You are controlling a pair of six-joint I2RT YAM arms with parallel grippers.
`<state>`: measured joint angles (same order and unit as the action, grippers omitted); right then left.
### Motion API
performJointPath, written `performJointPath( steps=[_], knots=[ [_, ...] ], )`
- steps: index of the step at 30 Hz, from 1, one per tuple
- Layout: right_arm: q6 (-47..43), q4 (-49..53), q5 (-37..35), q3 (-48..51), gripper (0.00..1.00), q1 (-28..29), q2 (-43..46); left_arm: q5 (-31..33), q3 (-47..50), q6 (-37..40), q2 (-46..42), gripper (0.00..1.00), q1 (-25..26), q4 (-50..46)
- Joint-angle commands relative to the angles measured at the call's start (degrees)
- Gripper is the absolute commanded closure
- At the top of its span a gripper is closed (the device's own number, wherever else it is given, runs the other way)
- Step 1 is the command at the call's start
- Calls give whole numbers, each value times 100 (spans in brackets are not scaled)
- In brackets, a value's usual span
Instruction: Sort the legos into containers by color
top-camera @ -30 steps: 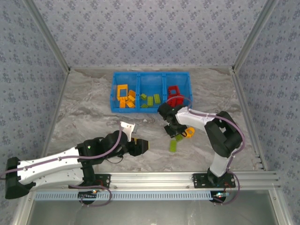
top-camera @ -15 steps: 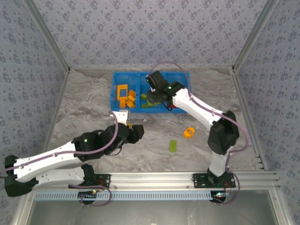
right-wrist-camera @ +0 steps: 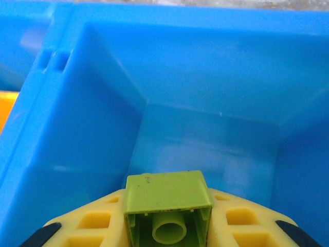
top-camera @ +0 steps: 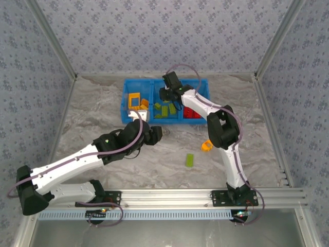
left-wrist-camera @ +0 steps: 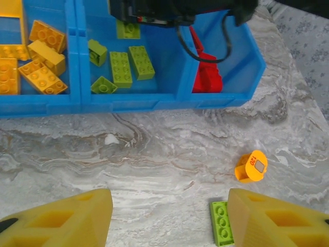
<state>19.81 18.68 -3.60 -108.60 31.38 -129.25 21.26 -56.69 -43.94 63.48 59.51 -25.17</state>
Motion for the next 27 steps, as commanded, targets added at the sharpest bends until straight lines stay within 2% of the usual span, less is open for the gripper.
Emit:
performJointPath(
  steps=[1,6,13,16,19,23,27],
  knots=[
    [212,-332,241,-415,67,-48,-364,-276,-276,227,161,39,-27,168],
    [331,-58,331,-839,64,-106,-800,-391,-333,287,294,39,-27,146],
    [388,131,352,-979,56,-100,-925,-353,-476,361,461,39,-27,100],
    [296,242,249,-981,48,-66,-849,-363,-489,343,468,39,-27,117],
    [193,288,190,-979,43,-20,-697,-364,-485,335,467,39,-27,111],
    [54,290,40,-893,42,48,-248,-367,-484,308,437,39,-27,82],
    [-55,183,-226,-542,42,105,573,-428,-548,325,481,39,-27,31]
  ],
)
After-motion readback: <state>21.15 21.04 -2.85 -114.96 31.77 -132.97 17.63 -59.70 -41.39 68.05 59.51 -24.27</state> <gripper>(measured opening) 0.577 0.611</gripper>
